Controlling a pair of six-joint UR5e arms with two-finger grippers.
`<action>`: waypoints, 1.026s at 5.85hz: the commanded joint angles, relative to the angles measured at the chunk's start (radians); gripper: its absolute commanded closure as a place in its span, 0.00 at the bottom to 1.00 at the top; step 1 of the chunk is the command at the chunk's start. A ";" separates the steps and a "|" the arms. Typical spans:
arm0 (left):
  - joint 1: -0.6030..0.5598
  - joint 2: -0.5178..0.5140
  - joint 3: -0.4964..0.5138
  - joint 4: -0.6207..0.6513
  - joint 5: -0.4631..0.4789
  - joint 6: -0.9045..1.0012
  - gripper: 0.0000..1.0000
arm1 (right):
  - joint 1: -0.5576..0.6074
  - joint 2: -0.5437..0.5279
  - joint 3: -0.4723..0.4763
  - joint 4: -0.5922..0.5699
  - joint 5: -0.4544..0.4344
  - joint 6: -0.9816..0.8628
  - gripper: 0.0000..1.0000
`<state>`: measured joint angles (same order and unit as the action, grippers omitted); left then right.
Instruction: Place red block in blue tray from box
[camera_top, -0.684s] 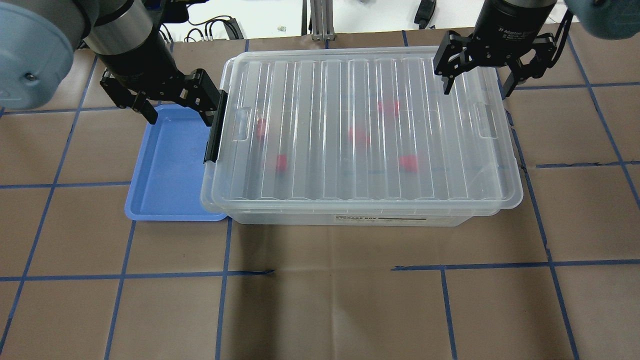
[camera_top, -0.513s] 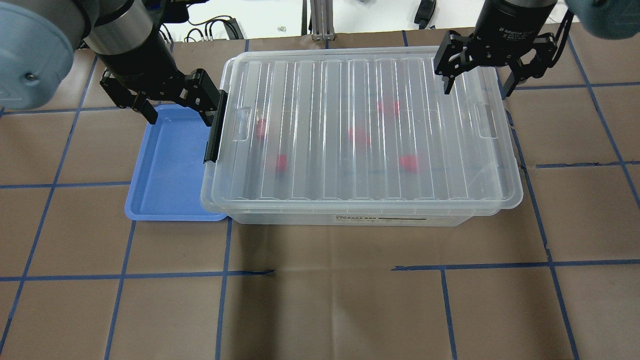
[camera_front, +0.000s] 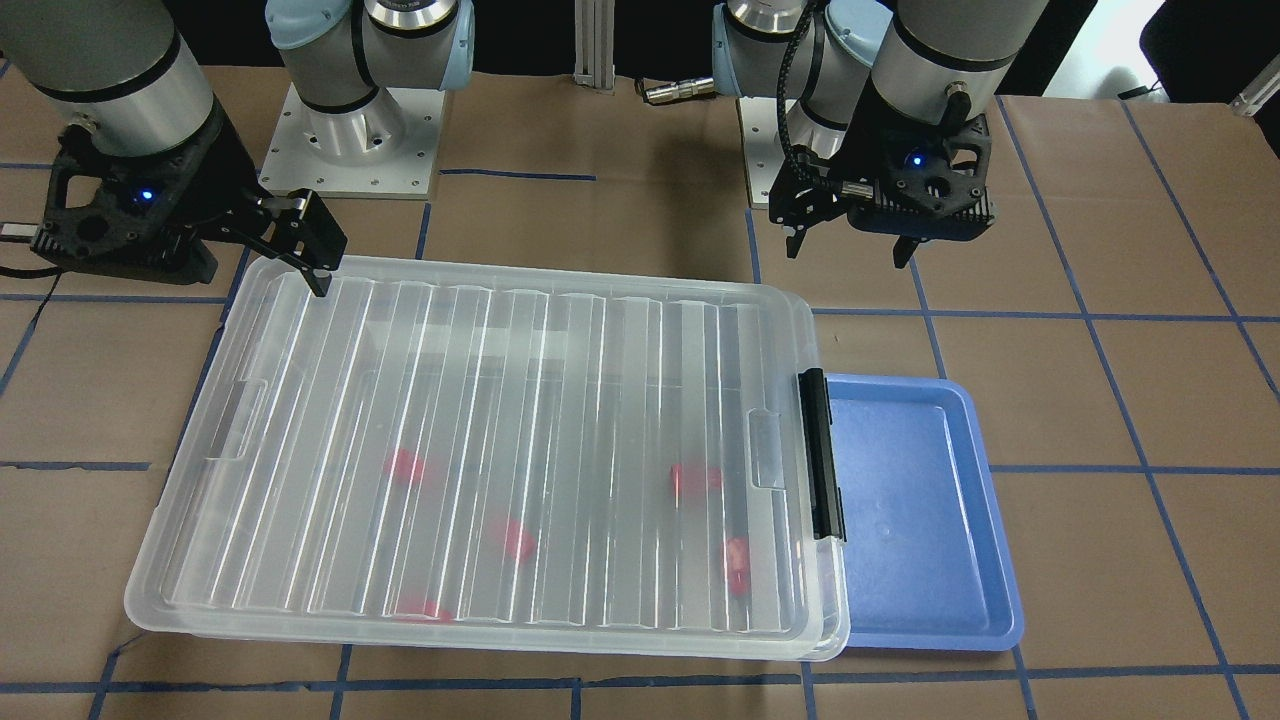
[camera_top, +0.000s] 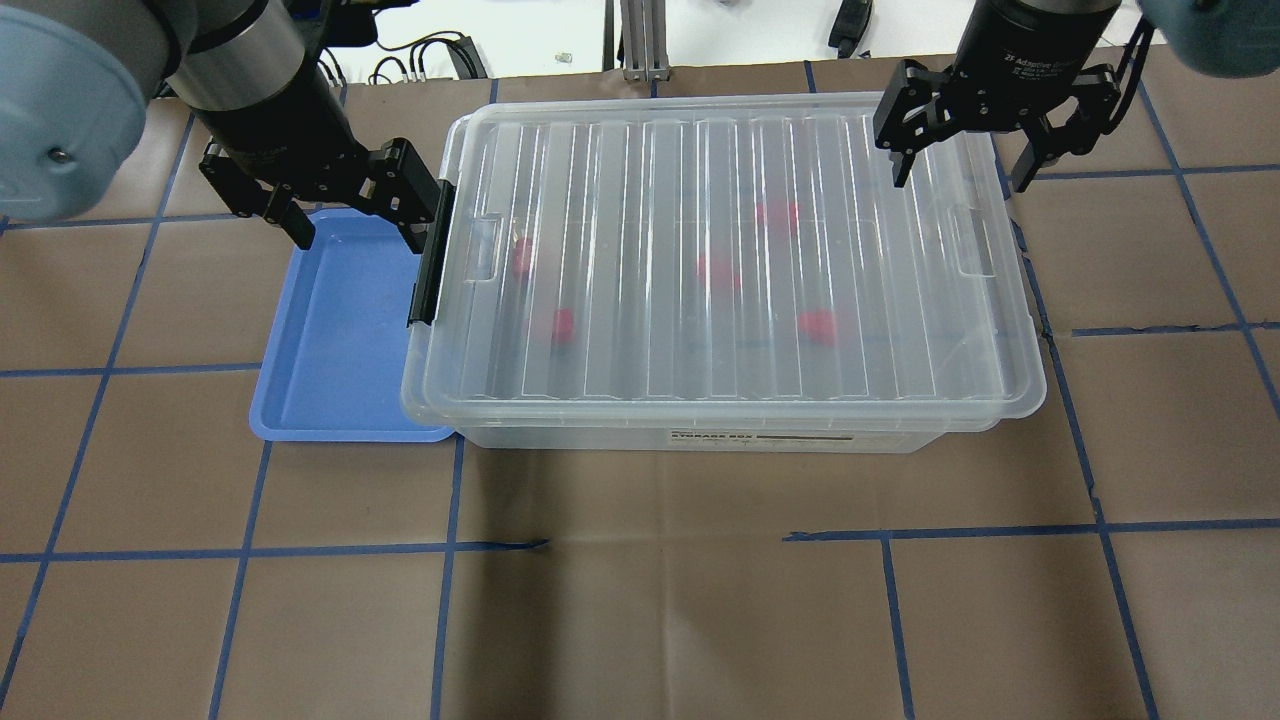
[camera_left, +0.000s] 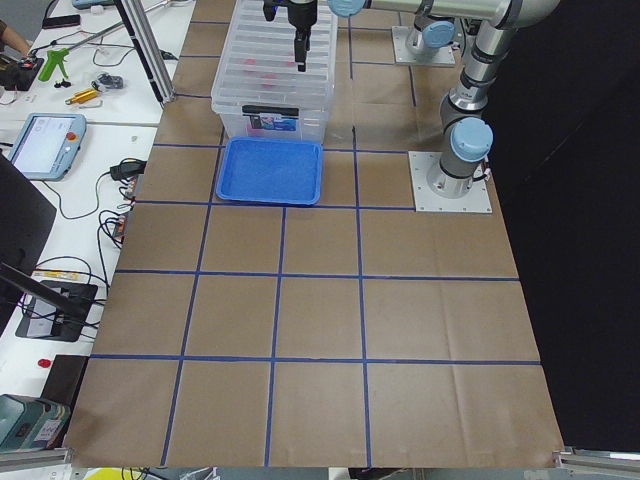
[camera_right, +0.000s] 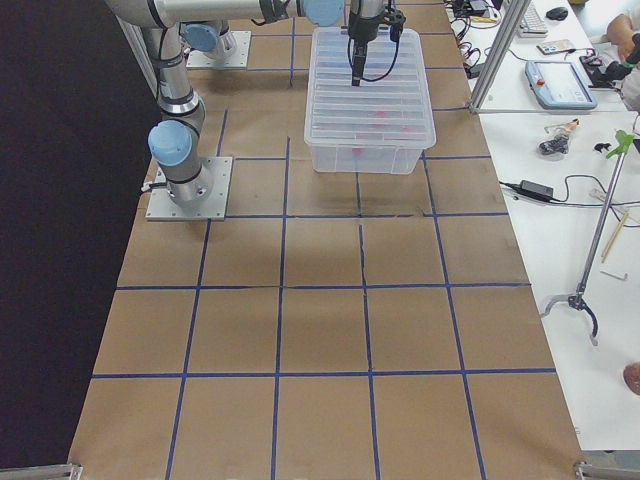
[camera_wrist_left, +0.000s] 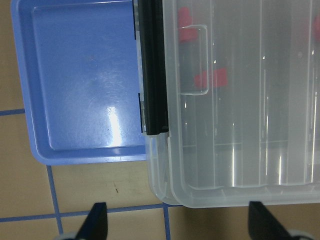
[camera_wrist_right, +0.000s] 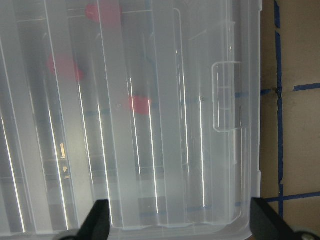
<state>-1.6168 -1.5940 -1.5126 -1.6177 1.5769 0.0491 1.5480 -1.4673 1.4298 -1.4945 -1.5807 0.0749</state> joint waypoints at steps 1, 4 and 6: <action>0.000 0.000 0.000 -0.001 0.005 0.000 0.02 | -0.085 0.025 0.070 -0.027 -0.001 -0.088 0.00; 0.000 0.000 0.000 -0.001 0.003 0.000 0.02 | -0.222 0.044 0.275 -0.288 -0.010 -0.275 0.00; 0.000 0.000 0.000 -0.001 0.002 0.000 0.02 | -0.243 0.057 0.299 -0.299 -0.010 -0.302 0.00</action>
<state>-1.6169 -1.5938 -1.5125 -1.6183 1.5787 0.0491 1.3133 -1.4187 1.7185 -1.7828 -1.5891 -0.2144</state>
